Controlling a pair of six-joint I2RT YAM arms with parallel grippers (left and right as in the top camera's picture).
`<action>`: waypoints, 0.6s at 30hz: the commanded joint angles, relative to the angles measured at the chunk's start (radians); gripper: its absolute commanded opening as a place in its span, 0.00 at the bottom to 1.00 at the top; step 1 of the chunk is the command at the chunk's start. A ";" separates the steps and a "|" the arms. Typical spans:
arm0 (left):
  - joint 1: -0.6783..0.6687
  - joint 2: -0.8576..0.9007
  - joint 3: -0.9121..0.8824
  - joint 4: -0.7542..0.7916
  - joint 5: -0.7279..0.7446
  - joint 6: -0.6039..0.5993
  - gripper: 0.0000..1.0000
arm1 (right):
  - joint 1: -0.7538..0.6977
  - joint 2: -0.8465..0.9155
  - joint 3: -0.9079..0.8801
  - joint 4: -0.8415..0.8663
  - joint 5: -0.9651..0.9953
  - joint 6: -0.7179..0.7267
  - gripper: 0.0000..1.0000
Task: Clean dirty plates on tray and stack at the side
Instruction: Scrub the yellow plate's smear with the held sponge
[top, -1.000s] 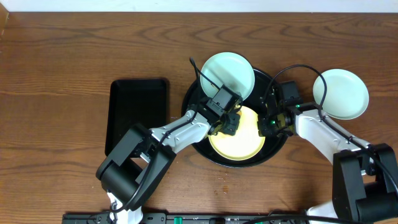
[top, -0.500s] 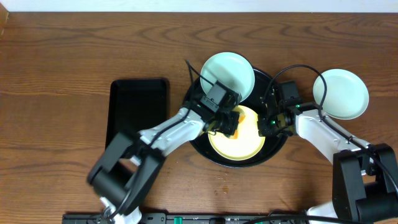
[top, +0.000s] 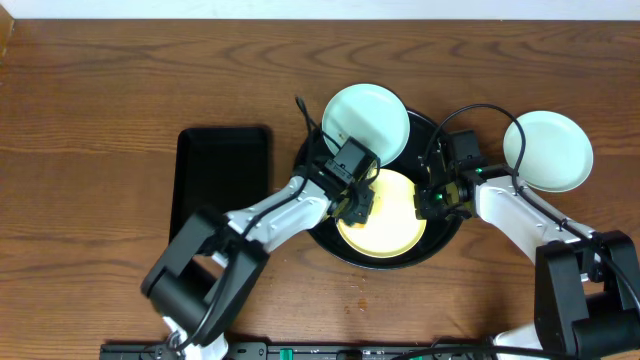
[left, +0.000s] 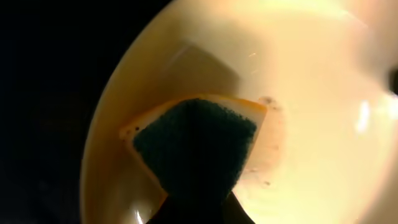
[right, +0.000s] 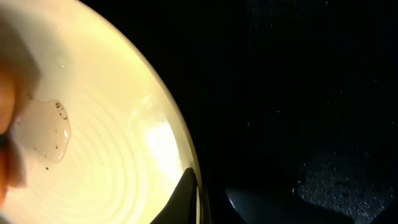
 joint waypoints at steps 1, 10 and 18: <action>-0.001 0.054 -0.013 0.002 -0.032 -0.007 0.08 | 0.005 0.006 -0.011 -0.005 0.015 -0.004 0.01; -0.001 0.102 -0.013 0.006 0.212 -0.058 0.08 | 0.005 0.006 -0.011 -0.005 0.015 -0.004 0.01; 0.032 0.084 0.044 0.058 0.375 -0.047 0.08 | 0.005 0.006 -0.011 -0.005 0.015 -0.004 0.01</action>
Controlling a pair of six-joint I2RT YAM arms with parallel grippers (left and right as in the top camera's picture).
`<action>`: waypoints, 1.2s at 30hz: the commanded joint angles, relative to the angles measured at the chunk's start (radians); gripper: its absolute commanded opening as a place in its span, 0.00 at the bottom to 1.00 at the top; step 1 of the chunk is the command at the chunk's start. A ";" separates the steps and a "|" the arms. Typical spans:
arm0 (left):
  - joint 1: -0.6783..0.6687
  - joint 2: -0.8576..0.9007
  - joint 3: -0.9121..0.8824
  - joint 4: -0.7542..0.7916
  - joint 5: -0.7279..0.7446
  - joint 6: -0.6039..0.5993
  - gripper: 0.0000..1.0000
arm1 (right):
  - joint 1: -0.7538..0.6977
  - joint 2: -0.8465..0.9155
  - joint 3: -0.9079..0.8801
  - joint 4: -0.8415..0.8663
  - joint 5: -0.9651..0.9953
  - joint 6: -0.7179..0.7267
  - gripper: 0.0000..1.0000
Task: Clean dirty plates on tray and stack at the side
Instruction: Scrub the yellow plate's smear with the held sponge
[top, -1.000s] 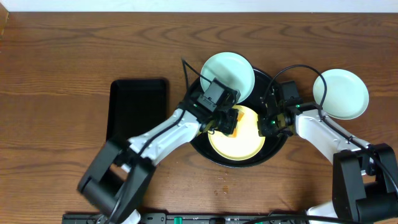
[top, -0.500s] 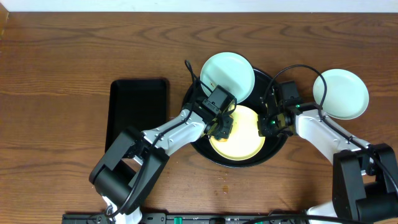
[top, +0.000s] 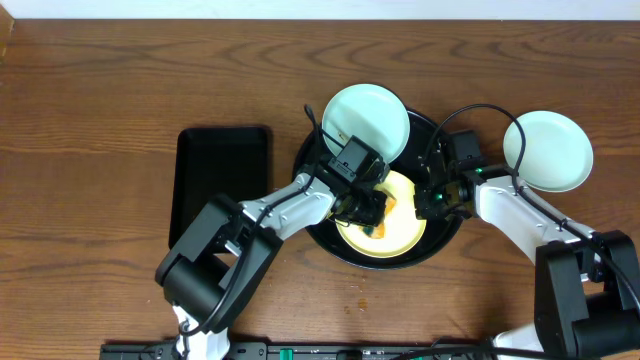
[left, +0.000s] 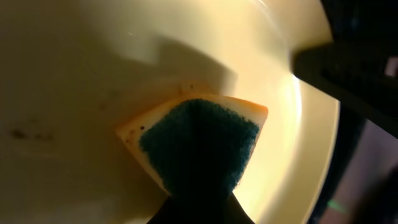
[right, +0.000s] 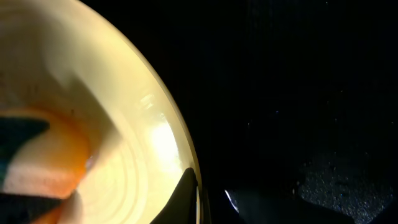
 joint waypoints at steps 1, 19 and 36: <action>0.039 0.011 0.044 -0.010 0.050 0.002 0.08 | 0.005 0.006 -0.011 -0.005 0.015 -0.004 0.01; 0.086 0.003 0.089 -0.040 -0.193 0.123 0.08 | 0.005 0.006 -0.011 -0.005 0.015 -0.004 0.01; -0.041 0.003 0.085 -0.066 -0.191 0.148 0.08 | 0.005 0.006 -0.011 -0.005 0.015 -0.004 0.02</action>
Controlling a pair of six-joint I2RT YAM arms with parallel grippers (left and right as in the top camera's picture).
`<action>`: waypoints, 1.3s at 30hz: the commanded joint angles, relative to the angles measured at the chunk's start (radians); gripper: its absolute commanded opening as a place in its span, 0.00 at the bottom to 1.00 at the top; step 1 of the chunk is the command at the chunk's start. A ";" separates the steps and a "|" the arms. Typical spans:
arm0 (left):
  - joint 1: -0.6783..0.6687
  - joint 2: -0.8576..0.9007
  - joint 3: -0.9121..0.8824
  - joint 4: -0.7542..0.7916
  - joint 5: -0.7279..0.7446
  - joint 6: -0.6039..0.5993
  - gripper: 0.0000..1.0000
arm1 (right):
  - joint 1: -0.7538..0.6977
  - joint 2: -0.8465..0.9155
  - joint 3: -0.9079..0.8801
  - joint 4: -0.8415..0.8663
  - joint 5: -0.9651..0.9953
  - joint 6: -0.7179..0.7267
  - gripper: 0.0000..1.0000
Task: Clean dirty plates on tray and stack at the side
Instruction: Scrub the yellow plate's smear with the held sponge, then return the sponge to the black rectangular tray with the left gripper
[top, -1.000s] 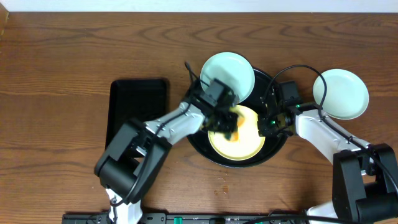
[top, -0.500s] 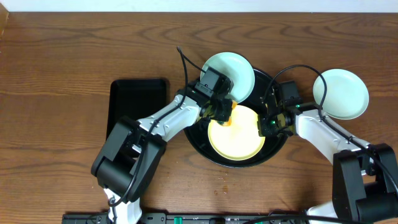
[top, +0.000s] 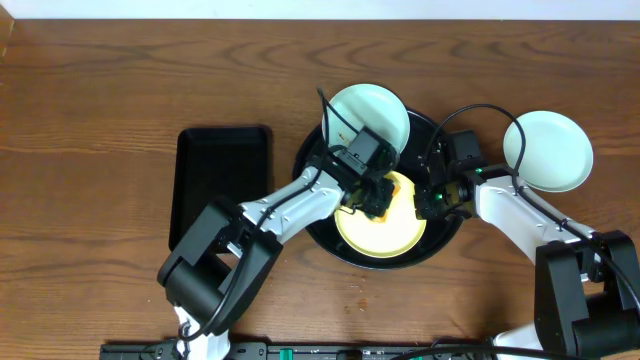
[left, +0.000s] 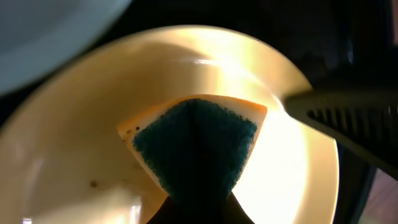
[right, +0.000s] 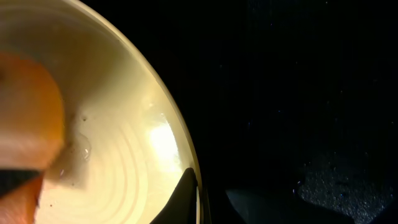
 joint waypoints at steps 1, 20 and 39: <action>-0.005 0.003 -0.012 -0.025 0.006 0.018 0.08 | 0.005 0.006 -0.011 -0.005 0.015 -0.004 0.06; 0.042 -0.126 -0.003 -0.077 0.024 0.046 0.08 | 0.005 0.006 -0.011 -0.005 0.015 -0.004 0.02; 0.451 -0.448 -0.002 -0.572 -0.226 0.044 0.08 | -0.019 -0.163 0.157 -0.191 0.066 -0.008 0.01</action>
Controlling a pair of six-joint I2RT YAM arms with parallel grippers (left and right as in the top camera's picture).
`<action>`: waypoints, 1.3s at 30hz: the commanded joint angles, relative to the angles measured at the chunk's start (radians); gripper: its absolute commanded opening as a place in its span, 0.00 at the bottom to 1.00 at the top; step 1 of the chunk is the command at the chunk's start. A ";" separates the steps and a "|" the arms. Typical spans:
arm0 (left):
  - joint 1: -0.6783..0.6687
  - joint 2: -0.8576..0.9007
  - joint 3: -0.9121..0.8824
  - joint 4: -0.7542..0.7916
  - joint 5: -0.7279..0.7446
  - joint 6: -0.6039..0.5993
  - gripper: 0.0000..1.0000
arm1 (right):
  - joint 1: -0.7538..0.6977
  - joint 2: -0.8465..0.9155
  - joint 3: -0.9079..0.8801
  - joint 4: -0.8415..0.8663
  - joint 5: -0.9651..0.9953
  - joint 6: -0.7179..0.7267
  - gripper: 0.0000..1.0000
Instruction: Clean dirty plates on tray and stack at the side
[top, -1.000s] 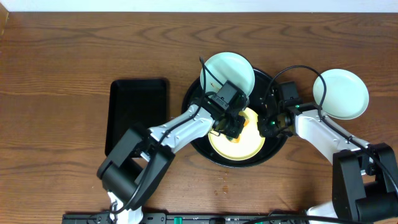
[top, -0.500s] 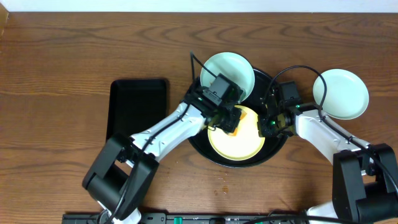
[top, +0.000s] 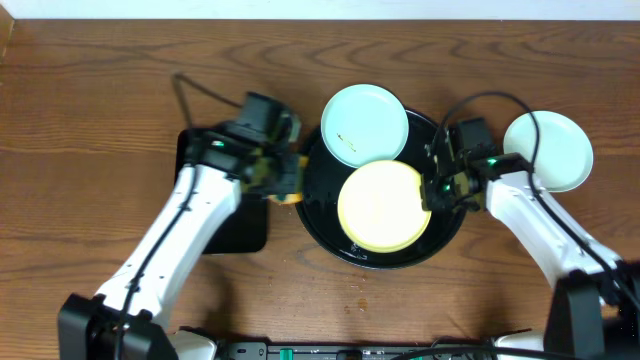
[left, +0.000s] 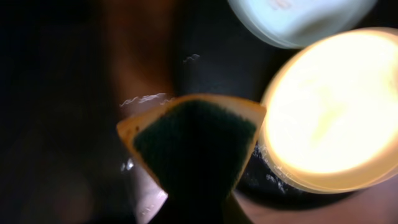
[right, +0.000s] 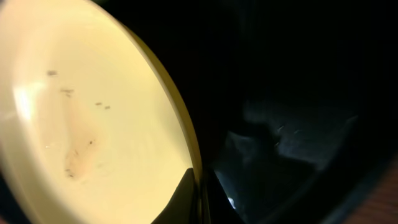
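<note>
A cream-yellow plate sits on the round black tray, with faint specks showing on it. My right gripper is shut on that plate's right rim. A pale green plate rests on the tray's far rim. My left gripper is shut on the yellow sponge with a dark green face, off the tray's left edge, between the tray and the black rectangular tray.
Another pale green plate lies on the wooden table at the right, beside the round tray. The black rectangular tray lies left of the round tray, partly under my left arm.
My left gripper has left the yellow plate with the sponge and is now off the round tray's left edge. The yellow plate looks raised or tilted in the right gripper.
My left gripper held the sponge on the yellow plate's left part, then at its middle, then at its upper part, while my right gripper stayed shut on the rim. Now the sponge is off the tray to the left.
</note>
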 joint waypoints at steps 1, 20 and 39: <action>0.087 -0.013 0.000 -0.063 -0.098 0.010 0.08 | -0.007 -0.068 0.055 -0.027 0.057 -0.010 0.01; 0.249 -0.008 -0.176 0.029 -0.221 0.006 0.11 | 0.319 -0.202 0.163 -0.121 0.843 -0.022 0.01; 0.249 -0.006 -0.238 0.134 -0.323 0.006 0.11 | 0.675 -0.201 0.160 -0.111 1.097 0.032 0.01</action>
